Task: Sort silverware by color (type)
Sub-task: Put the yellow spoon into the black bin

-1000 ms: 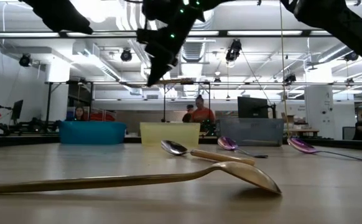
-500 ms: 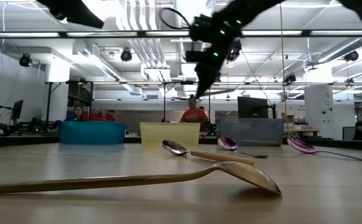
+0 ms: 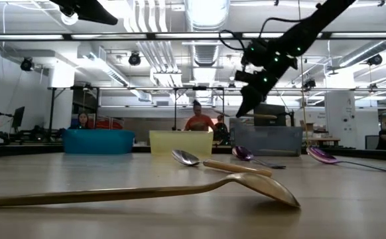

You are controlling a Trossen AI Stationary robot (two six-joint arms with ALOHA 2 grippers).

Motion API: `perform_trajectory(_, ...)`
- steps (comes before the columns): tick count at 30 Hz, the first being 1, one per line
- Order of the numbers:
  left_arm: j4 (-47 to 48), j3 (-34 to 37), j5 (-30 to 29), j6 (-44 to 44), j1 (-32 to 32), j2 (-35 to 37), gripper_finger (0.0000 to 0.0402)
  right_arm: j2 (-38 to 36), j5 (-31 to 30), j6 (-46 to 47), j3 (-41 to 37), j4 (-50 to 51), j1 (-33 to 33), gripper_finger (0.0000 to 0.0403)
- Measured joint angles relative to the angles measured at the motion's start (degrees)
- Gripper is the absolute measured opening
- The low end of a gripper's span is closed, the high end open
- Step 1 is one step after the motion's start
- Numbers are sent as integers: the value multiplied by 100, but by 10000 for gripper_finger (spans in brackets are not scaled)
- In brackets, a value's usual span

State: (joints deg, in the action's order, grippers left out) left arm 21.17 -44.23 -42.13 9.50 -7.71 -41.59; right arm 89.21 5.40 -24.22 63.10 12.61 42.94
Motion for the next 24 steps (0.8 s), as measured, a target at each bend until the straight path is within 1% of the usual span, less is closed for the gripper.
perform_trajectory(6,2,0,2,-7,138,-8,164,-29,2,-20,-502,-157,352,30)
perform_trajectory(11,2,0,3,0,186,-10,164,-27,15,41,-797,-279,458,30)
perform_trajectory(16,4,0,4,31,192,-12,164,-3,-224,6,-936,-305,518,30)
perform_trajectory(24,7,0,8,52,199,-17,164,54,-242,-29,-964,-304,511,43)
